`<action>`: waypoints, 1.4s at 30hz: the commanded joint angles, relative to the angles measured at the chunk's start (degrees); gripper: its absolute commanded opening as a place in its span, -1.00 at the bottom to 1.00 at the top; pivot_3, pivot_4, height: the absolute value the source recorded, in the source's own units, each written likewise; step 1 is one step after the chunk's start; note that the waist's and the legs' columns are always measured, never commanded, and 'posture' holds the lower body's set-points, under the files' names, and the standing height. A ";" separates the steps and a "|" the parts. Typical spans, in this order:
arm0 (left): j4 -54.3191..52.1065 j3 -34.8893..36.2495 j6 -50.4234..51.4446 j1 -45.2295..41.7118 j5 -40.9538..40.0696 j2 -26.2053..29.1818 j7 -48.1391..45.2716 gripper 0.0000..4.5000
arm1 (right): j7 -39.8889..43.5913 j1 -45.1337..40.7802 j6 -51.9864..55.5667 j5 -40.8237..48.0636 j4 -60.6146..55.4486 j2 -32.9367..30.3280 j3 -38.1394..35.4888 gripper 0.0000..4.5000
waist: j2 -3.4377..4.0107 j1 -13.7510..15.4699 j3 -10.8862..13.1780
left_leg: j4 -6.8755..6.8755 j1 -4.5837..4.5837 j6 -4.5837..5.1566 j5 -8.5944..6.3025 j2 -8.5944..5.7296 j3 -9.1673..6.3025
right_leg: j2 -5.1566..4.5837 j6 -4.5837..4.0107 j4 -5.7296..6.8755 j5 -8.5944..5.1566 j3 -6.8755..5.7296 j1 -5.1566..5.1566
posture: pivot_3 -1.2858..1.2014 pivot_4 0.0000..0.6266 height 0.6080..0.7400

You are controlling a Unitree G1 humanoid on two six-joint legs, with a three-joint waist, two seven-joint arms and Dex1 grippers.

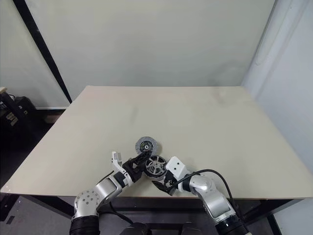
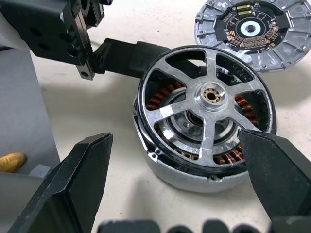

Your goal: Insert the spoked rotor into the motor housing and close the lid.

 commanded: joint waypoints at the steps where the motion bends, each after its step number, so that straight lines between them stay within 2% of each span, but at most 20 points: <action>1: -1.30 -2.48 1.14 -0.40 -0.32 -1.22 -0.59 1.00 | 0.08 -1.34 0.00 0.79 -0.99 0.47 -0.50 0.59 | 0.00 0.00 0.00 | 0.00 0.00 0.00 0.00 0.00 0.01 | 0.00 0.00 0.00 0.00 0.00 -0.01 | 0.03 -1.00 1.00; 6: -1.37 -2.53 1.08 -0.26 -0.30 -1.38 -0.54 1.00 | 0.14 -1.39 0.12 0.87 -1.08 0.48 -0.64 -0.15 | -0.06 -0.19 0.00 | -0.01 0.00 0.00 0.00 0.01 0.01 | 0.00 0.00 -0.02 0.00 0.01 -0.01 | 0.03 -1.00 1.00; 15: -0.92 -2.36 1.01 -0.39 -0.12 -1.66 -0.93 1.00 | 0.33 -1.20 -0.40 1.77 -2.15 0.79 -1.66 -0.98 | -0.09 -1.30 0.01 | -0.19 0.10 -0.05 0.00 0.16 0.07 | 0.06 0.00 0.03 0.00 -0.01 -0.04 | 0.03 -1.00 1.00; 22: -0.64 -1.44 1.99 -0.55 -1.07 -1.68 -1.08 1.00 | 0.73 -1.32 -1.83 3.00 -2.34 1.50 -2.76 -0.98 | -0.08 -1.24 0.02 | -0.11 0.00 -0.03 -0.01 0.05 0.07 | -0.01 0.00 -0.06 0.00 0.02 -0.05 | 0.03 -1.00 1.00; 30: -2.35 3.97 5.27 -1.97 -12.64 -1.76 2.44 1.00 | 0.97 -1.02 -2.23 1.87 -2.32 0.56 -2.25 -0.98 | -0.12 -1.26 0.04 | -0.45 0.02 0.18 0.09 0.09 -0.01 | 0.03 0.01 0.00 0.01 0.00 -0.20 | 0.03 -1.00 1.00; 35: -5.20 4.36 6.85 -1.63 -18.07 0.54 3.76 1.00 | 0.92 -0.55 -2.86 1.57 -1.88 0.01 -1.92 -0.98 | -0.22 -1.32 0.10 | -0.45 0.03 0.17 0.09 0.10 0.01 | 0.03 0.00 -0.01 0.01 0.01 -0.19 | 0.03 -1.00 1.00; 42: -5.45 4.97 6.93 0.37 -20.97 4.51 4.77 1.00 | 0.86 -0.49 -3.14 1.30 -1.47 -0.20 -1.74 -0.98 | -0.21 -1.36 0.10 | -0.44 0.08 0.17 0.09 0.13 0.03 | 0.05 -0.01 0.01 0.01 0.02 -0.17 | 0.03 -1.00 1.00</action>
